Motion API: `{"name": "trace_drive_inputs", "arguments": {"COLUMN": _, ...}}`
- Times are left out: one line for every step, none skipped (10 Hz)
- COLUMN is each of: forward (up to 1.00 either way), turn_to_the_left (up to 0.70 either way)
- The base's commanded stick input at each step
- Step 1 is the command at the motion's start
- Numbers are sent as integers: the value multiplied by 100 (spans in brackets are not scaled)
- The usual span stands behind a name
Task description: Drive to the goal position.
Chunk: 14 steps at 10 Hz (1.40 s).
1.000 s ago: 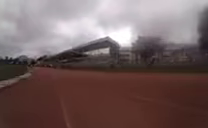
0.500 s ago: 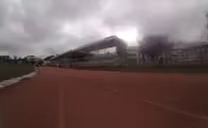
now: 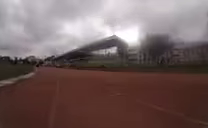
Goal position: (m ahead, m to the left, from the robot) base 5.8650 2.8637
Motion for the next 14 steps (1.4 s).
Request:
{"name": "trace_drive_inputs", "arguments": {"forward": 70, "turn_to_the_left": 20}}
{"name": "trace_drive_inputs", "arguments": {"forward": 70, "turn_to_the_left": 0}}
{"name": "trace_drive_inputs", "arguments": {"forward": 70, "turn_to_the_left": 0}}
{"name": "trace_drive_inputs", "arguments": {"forward": 70, "turn_to_the_left": 0}}
{"name": "trace_drive_inputs", "arguments": {"forward": 70, "turn_to_the_left": 0}}
{"name": "trace_drive_inputs", "arguments": {"forward": 70, "turn_to_the_left": 0}}
{"name": "trace_drive_inputs", "arguments": {"forward": 70, "turn_to_the_left": 0}}
{"name": "trace_drive_inputs", "arguments": {"forward": 70, "turn_to_the_left": 0}}
{"name": "trace_drive_inputs", "arguments": {"forward": 70, "turn_to_the_left": 0}}
{"name": "trace_drive_inputs", "arguments": {"forward": 70, "turn_to_the_left": 0}}
{"name": "trace_drive_inputs", "arguments": {"forward": 70, "turn_to_the_left": 0}}
{"name": "trace_drive_inputs", "arguments": {"forward": 70, "turn_to_the_left": 0}}
{"name": "trace_drive_inputs", "arguments": {"forward": 70, "turn_to_the_left": 0}}
{"name": "trace_drive_inputs", "arguments": {"forward": 70, "turn_to_the_left": 0}}
